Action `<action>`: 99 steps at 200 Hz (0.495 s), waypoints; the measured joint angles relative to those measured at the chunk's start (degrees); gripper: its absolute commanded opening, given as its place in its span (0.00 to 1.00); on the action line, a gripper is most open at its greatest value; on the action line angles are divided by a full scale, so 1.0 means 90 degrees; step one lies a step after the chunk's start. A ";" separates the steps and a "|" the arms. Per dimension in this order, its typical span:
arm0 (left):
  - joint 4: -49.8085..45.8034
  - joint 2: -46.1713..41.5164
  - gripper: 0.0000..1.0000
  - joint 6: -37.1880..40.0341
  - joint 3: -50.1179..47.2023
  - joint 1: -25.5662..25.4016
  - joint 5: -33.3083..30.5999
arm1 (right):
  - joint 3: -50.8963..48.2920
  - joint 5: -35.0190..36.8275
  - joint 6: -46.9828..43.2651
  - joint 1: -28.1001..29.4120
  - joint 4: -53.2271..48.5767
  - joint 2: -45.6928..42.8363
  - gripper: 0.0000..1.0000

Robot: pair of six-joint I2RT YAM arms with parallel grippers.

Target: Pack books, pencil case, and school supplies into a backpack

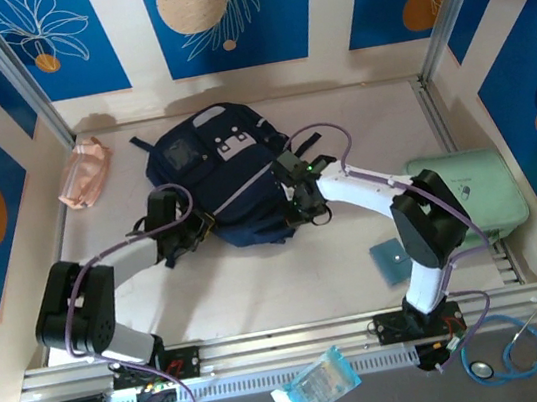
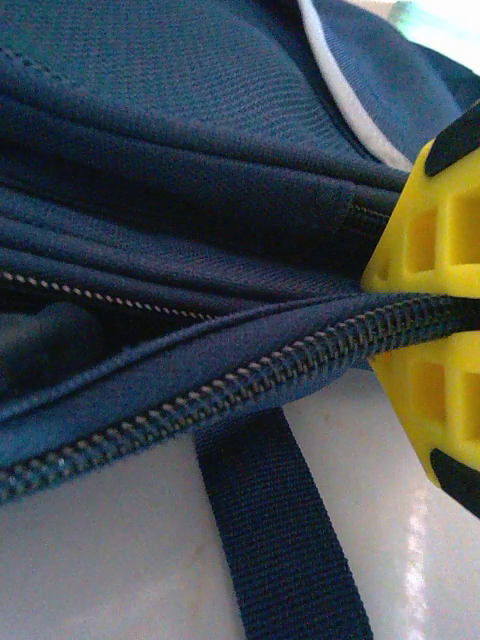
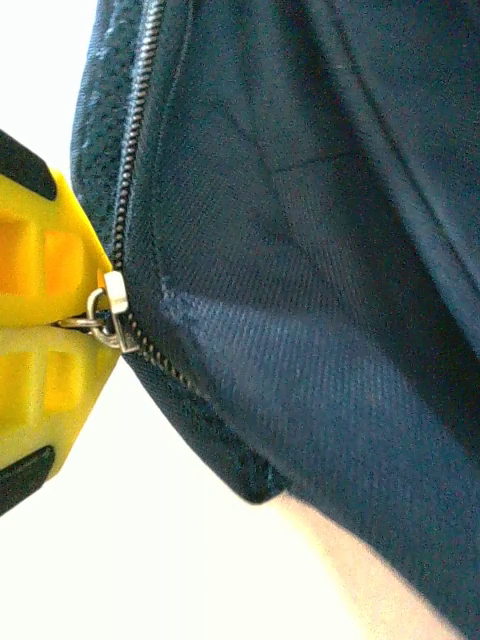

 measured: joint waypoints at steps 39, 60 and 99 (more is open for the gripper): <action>-0.0532 0.0580 0.22 0.0670 0.0777 0.0063 -0.0075 | -0.0629 -0.0245 0.0141 0.0646 0.0282 -0.0447 0.00; -0.0634 0.0738 0.33 0.0959 0.1049 0.0243 -0.0272 | -0.0634 -0.0418 0.0277 0.1071 0.0578 -0.0444 0.00; -0.1022 0.0386 0.49 0.1311 0.1069 0.0670 -0.0690 | -0.0092 -0.0894 0.0525 0.1319 0.1005 0.0000 0.00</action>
